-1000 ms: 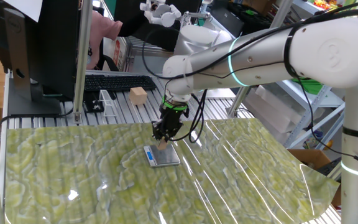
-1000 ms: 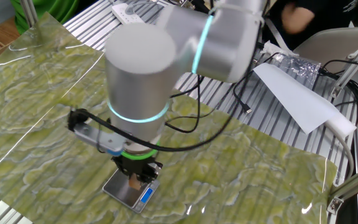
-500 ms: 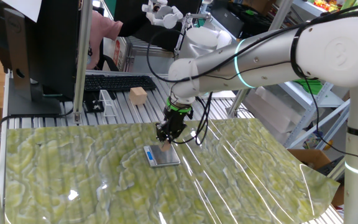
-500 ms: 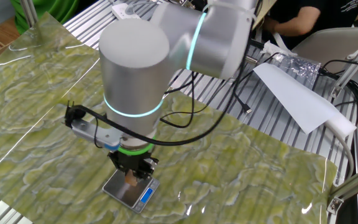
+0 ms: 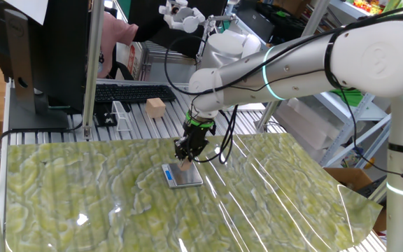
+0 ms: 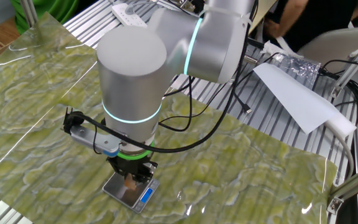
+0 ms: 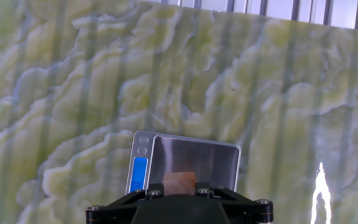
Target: Place the block on the scale
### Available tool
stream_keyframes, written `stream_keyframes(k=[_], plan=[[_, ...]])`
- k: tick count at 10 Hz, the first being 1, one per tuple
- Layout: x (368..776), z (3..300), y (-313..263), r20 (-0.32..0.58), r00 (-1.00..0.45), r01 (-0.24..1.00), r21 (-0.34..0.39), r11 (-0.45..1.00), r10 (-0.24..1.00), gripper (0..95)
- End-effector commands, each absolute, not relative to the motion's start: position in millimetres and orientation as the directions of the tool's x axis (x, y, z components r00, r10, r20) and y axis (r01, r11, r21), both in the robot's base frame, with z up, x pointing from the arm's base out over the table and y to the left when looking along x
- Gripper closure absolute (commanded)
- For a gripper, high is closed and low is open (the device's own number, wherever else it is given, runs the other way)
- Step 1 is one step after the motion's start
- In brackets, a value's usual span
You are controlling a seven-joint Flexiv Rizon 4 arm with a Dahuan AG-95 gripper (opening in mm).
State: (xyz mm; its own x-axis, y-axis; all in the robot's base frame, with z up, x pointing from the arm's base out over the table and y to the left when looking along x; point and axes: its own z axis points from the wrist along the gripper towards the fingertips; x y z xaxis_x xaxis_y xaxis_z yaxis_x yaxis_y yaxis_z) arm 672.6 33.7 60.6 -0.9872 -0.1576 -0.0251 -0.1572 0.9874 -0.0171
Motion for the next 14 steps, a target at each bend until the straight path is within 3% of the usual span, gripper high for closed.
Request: stream_keyframes(k=[1,14], plan=[[674,59,34,-0.025,-0.988,-0.155,-0.017,0.988,-0.155,95.0],[683,43,33,-0.028,-0.987,-0.155,-0.019,0.988,-0.155,95.0]])
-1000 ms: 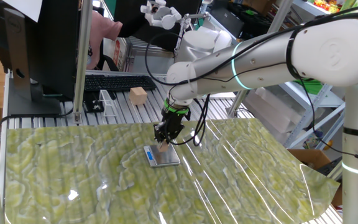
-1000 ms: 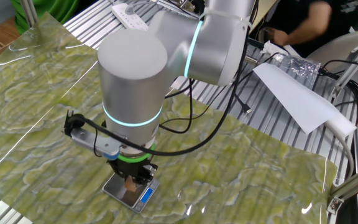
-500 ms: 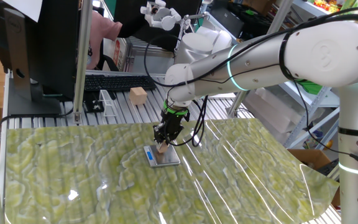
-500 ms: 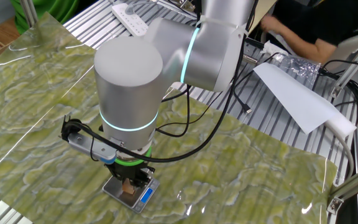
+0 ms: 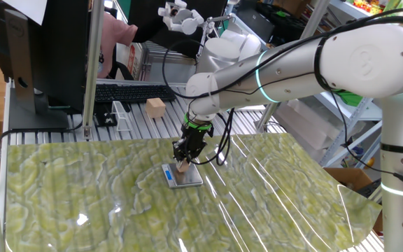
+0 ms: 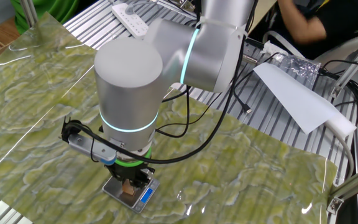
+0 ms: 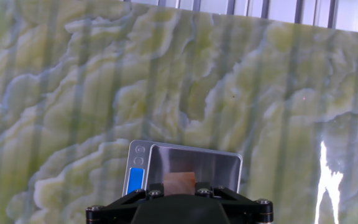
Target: Place the block on the scale
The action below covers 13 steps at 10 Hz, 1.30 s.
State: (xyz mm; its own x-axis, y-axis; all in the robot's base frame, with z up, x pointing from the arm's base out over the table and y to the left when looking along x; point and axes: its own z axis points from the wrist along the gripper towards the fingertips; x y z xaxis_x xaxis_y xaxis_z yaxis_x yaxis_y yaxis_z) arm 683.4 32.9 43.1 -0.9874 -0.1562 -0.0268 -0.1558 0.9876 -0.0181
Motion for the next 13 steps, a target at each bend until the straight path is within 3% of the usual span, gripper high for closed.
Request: stream_keyframes(k=[1,3,4,7,8,13], plan=[[683.7,42.3,32.9,-0.028,-0.988,-0.154,-0.019,0.988,-0.155,95.0],[684.3,41.4,33.3,-0.031,-0.988,-0.153,-0.019,0.988,-0.153,95.0],[684.6,41.1,33.5,-0.031,-0.988,-0.152,-0.019,0.988,-0.153,76.0],[685.6,39.7,34.2,-0.047,-0.989,-0.142,-0.020,0.990,-0.143,76.0],[686.3,38.9,34.6,-0.053,-0.989,-0.139,-0.020,0.990,-0.140,57.0],[686.7,38.7,34.4,-0.058,-0.988,-0.141,-0.018,0.990,-0.142,57.0]])
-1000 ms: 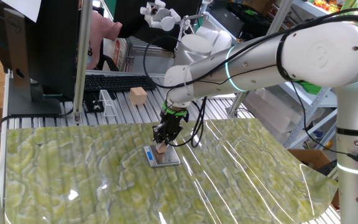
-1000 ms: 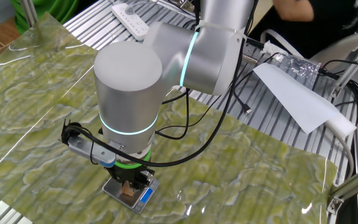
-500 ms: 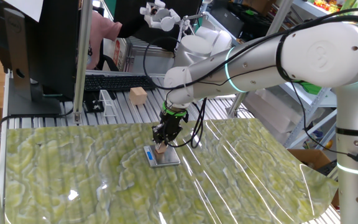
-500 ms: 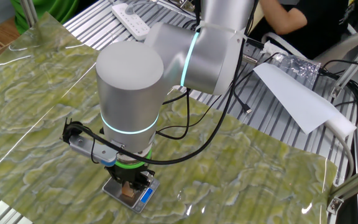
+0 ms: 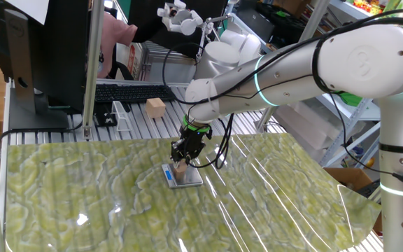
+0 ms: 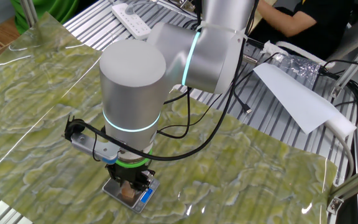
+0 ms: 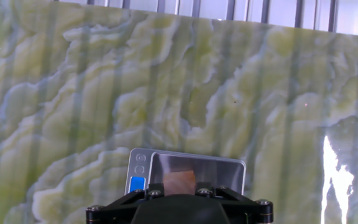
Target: Place the block on the scale
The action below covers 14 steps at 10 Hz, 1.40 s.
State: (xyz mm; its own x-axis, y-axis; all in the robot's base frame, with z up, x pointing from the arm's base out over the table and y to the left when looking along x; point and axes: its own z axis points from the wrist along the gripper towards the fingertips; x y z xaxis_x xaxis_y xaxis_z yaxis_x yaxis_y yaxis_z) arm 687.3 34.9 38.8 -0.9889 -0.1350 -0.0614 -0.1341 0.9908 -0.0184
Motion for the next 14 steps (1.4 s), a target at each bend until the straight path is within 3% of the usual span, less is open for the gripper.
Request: stream_keyframes(k=[1,8,9,12,13,14], plan=[[686,40,34,-0.059,-0.988,-0.141,-0.017,0.990,-0.142,57.0],[661,66,18,-0.062,-0.982,-0.176,-0.022,0.984,-0.177,57.0],[654,72,14,-0.059,-0.979,-0.193,-0.022,0.981,-0.194,76.0],[629,91,8,-0.060,-0.976,-0.209,-0.023,0.978,-0.210,76.0],[620,98,10,-0.059,-0.977,-0.204,-0.024,0.979,-0.205,95.0],[613,106,15,-0.060,-0.978,-0.198,-0.025,0.980,-0.199,95.0]])
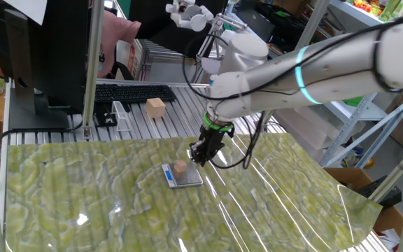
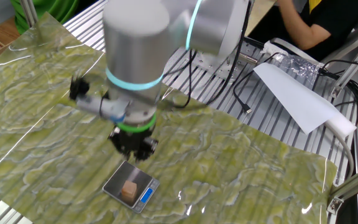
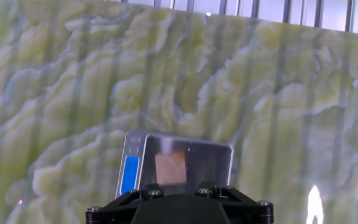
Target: Place the block on the scale
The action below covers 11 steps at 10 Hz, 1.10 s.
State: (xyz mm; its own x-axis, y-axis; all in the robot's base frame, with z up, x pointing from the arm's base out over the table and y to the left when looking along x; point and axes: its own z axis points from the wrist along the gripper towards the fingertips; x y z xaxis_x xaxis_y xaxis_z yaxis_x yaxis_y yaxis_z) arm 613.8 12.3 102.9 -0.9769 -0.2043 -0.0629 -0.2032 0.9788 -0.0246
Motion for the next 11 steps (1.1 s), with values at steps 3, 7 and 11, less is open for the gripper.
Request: stream_keyframes(k=[3,7,11], plan=[[606,123,33,-0.049,-0.978,-0.202,-0.038,0.979,-0.204,95.0],[604,126,40,-0.033,-0.975,-0.218,-0.017,0.976,-0.218,95.0],[604,125,42,-0.048,-0.977,-0.210,0.015,0.978,-0.209,95.0]])
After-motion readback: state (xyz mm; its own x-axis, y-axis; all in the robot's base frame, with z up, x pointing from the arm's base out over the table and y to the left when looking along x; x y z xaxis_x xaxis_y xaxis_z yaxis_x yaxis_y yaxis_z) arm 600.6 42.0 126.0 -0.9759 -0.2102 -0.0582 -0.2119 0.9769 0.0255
